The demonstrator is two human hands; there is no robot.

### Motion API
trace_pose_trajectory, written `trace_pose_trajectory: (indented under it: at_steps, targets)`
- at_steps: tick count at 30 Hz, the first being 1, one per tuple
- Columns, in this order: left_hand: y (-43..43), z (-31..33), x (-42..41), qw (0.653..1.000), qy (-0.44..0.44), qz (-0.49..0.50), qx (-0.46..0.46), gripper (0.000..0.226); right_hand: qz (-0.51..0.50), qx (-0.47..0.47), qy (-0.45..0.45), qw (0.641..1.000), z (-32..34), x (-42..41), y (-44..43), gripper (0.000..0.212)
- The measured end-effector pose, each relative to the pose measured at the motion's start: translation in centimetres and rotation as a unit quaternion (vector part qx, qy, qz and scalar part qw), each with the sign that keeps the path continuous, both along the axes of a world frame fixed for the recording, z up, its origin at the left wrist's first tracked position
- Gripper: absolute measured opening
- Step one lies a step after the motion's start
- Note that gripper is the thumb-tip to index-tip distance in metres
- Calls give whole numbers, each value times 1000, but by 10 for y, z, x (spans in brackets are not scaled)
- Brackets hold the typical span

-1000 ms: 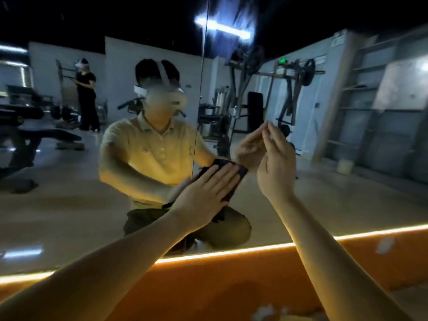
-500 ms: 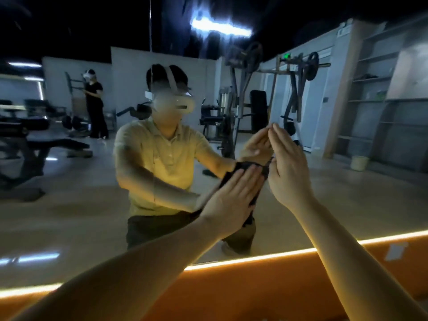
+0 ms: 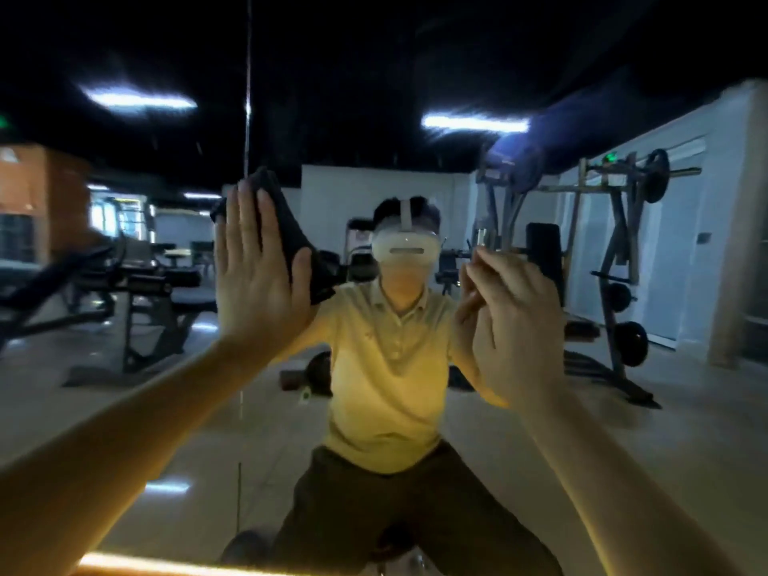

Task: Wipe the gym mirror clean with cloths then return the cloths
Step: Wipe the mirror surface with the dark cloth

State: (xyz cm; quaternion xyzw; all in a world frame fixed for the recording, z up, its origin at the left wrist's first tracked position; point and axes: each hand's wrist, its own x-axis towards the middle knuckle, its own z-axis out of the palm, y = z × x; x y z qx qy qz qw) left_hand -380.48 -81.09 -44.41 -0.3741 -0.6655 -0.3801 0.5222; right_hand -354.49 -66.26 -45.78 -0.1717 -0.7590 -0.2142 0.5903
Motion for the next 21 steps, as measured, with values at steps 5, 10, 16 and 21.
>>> trace_pose_trajectory:
  at_steps: [5,10,16,21]
  targets:
    - [100,-19,127,989,115,-52,-80,73,118,27,-17,993,14,29,27,51]
    - [130,-16,160,928,288,-44,-231,75,120,45,57,990,60,58,49,50]
    - [19,54,38,993,39,88,-70,79,31,25,-29,999,78,33,49,55]
    - [19,83,38,993,-85,73,40,80,32,40,29,998,69,21,54,53]
